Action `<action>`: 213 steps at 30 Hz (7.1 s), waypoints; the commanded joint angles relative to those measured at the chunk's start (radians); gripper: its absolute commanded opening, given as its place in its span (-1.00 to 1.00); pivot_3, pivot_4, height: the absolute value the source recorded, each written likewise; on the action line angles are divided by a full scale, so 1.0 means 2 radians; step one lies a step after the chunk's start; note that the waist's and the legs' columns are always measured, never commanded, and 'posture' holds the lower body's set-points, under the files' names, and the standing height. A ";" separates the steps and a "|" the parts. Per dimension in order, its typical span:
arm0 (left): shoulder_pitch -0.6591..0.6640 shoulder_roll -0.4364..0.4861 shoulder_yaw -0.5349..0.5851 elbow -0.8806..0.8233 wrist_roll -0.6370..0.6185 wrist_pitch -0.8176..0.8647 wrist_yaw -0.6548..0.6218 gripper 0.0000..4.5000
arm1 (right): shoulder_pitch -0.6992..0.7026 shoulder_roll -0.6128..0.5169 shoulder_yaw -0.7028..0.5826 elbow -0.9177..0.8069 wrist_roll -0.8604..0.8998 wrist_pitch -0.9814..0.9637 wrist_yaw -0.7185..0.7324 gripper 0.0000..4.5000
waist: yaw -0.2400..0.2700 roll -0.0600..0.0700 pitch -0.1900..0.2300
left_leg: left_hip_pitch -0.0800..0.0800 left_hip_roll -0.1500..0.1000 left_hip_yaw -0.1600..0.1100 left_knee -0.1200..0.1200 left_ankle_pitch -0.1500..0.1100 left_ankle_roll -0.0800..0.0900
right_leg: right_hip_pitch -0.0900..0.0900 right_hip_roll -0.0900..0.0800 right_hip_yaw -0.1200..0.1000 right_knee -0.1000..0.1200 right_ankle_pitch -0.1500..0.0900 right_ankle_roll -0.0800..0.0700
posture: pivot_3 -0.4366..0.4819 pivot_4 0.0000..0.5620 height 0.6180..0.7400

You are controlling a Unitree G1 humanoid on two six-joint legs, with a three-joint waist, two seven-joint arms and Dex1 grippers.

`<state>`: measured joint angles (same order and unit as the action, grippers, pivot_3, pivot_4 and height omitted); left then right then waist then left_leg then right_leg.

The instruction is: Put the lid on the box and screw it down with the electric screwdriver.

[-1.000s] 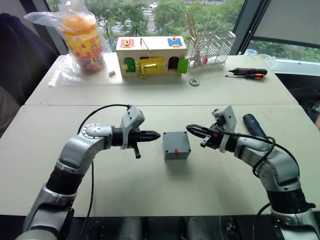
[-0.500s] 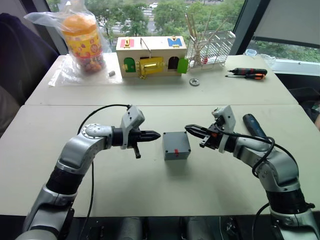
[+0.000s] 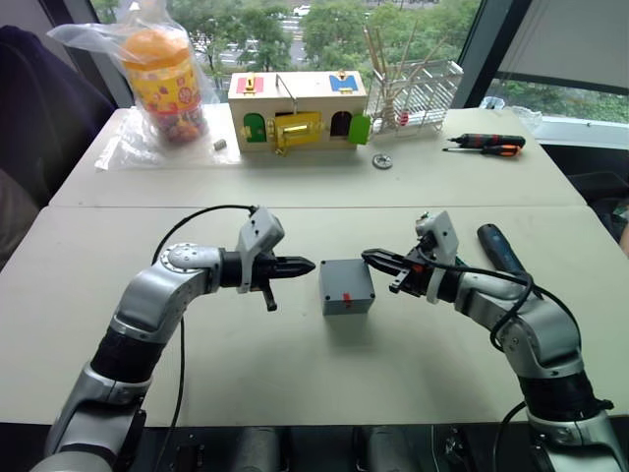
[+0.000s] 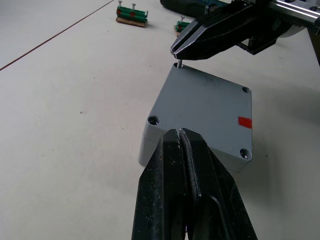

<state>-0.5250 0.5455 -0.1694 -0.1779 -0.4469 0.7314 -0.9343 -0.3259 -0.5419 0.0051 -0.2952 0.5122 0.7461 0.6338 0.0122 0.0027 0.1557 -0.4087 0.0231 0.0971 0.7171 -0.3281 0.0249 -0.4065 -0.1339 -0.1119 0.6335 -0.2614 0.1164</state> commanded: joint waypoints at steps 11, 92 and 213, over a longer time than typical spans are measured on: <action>-0.005 -0.001 0.012 -0.014 -0.009 -0.005 -0.001 -1.00 | -0.001 -0.001 -0.004 -0.006 -0.009 -0.015 0.006 0.01 | 0.000 0.000 0.000 | 0.000 0.000 0.000 0.000 0.000 0.000 | 0.000 0.000 0.000 0.000 0.000 0.000 | -0.05 -0.47 0.48; 0.003 0.003 -0.028 -0.092 -0.037 -0.013 0.016 -1.00 | -0.352 -0.206 0.083 0.745 -0.342 -0.094 0.310 -0.21 | -0.015 -0.001 -0.001 | 0.004 -0.001 -0.004 0.001 0.000 -0.001 | 0.009 0.000 -0.004 -0.003 0.000 0.000 | -0.05 -0.47 0.48; -0.046 -0.054 -0.095 0.062 0.099 -0.087 -0.047 -1.00 | 0.077 0.119 -0.017 0.008 -0.027 -0.179 -0.063 -0.21 | 0.000 0.002 -0.001 | 0.001 -0.002 -0.002 0.000 0.001 -0.001 | 0.001 0.000 0.000 0.003 0.000 0.000 | -0.05 -0.47 0.48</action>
<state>-0.6294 0.4320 -0.3493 -0.0419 -0.2559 0.5589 -1.0227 -0.2293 -0.2968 -0.0594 -0.3407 0.4763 0.3442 0.5005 0.0112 0.0058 0.1539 -0.4059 0.0183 0.0931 0.7167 -0.3264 0.0223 -0.4037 -0.1341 -0.1117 0.6392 -0.2617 0.1162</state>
